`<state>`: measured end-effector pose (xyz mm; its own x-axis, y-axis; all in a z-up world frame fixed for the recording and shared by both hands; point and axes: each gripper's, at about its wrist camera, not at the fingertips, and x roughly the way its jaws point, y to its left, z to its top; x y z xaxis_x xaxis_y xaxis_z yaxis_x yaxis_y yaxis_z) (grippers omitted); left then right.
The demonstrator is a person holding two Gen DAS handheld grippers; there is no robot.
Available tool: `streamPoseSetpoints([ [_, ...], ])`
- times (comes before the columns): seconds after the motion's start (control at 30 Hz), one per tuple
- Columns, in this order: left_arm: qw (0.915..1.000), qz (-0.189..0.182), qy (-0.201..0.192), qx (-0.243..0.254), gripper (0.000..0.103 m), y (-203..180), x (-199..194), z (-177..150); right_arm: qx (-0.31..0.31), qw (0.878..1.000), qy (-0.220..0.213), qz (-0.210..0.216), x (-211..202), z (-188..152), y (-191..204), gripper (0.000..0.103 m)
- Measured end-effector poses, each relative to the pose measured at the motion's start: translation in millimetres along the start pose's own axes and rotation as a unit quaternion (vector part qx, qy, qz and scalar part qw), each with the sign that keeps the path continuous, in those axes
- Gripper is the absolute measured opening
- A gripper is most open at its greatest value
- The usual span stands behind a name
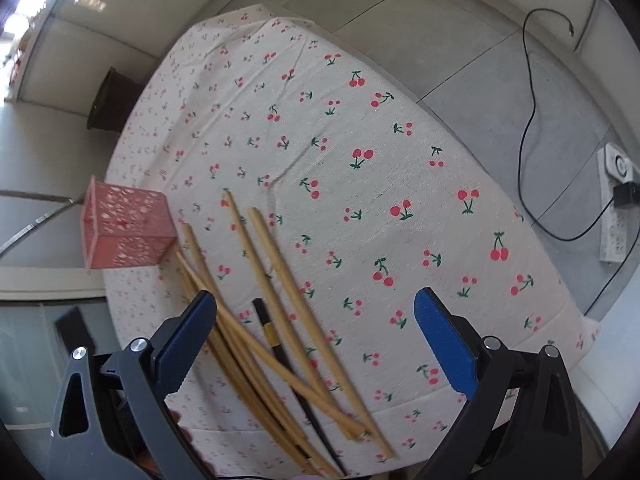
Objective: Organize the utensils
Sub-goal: 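Close the left tool on a wooden chopstick while the right tool grasps another, then lift both held chopsticks upright and carry them toward the pink basket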
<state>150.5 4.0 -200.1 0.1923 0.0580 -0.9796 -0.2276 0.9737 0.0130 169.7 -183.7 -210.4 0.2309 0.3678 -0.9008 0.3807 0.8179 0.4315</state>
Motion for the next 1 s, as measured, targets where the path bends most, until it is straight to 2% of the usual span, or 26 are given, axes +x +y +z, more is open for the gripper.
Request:
streamPoseSetpoints([
  [0.03,1.0000,0.002,-0.006,0.006,0.018,-2,-2,-3,-0.008,1.000,0.004,-0.009,5,0,3,0.096],
  [0.07,0.9999,-0.003,-0.012,0.012,0.011,-4,-3,-10,-0.015,1.000,0.006,-0.012,8,-1,6,0.096],
  [0.1,0.9997,-0.013,-0.016,0.015,0.007,-4,-5,-15,-0.027,1.000,0.007,-0.009,11,-2,12,0.096],
  [0.17,0.9991,-0.038,-0.014,0.010,0.006,8,-8,-21,-0.059,0.998,0.002,-0.009,13,-7,26,0.096],
  [0.23,0.9987,-0.051,-0.007,0.001,0.005,20,-9,-21,-0.111,0.993,-0.016,-0.020,13,-14,48,0.090],
  [0.27,0.9986,-0.052,-0.008,-0.005,0.004,28,-12,-21,-0.143,0.989,-0.023,-0.028,14,-18,60,0.086],
  [0.33,0.9973,-0.068,-0.015,-0.020,0.004,44,-23,-21,-0.210,0.976,-0.040,-0.049,19,-26,86,0.072],
  [0.37,0.9965,-0.076,-0.020,-0.026,0.004,51,-31,-21,-0.236,0.969,-0.047,-0.055,22,-29,95,0.070],
  [0.43,0.9955,-0.084,-0.030,-0.031,0.004,60,-42,-19,-0.278,0.957,-0.051,-0.060,31,-34,113,0.058],
  [0.5,0.9944,-0.093,-0.037,-0.035,0.005,66,-50,-19,-0.305,0.949,-0.046,-0.062,42,-37,125,0.057],
  [0.63,0.9922,-0.111,-0.039,-0.042,0.005,76,-59,-15,-0.342,0.934,-0.049,-0.093,67,-38,143,0.056],
  [0.7,0.9912,-0.118,-0.040,-0.044,0.005,92,-57,-6,-0.347,0.932,-0.046,-0.098,76,-36,146,0.054],
  [0.8,0.9901,-0.125,-0.046,-0.045,0.005,108,-67,-6,-0.351,0.930,-0.033,-0.106,91,-34,148,0.037],
  [0.83,0.9900,-0.125,-0.048,-0.045,0.005,110,-68,-5,-0.355,0.928,-0.041,-0.109,90,-33,149,0.026],
  [0.87,0.9899,-0.125,-0.050,-0.045,0.005,110,-67,-5,-0.354,0.928,-0.046,-0.110,90,-33,150,0.021],
  [0.9,0.9895,-0.127,-0.051,-0.045,0.005,110,-67,-5,-0.351,0.930,-0.043,-0.105,90,-32,150,0.010],
  [1.0,0.9885,-0.134,-0.057,-0.043,0.005,111,-72,-6,-0.336,0.937,-0.031,-0.088,86,-32,143,0.008],
])
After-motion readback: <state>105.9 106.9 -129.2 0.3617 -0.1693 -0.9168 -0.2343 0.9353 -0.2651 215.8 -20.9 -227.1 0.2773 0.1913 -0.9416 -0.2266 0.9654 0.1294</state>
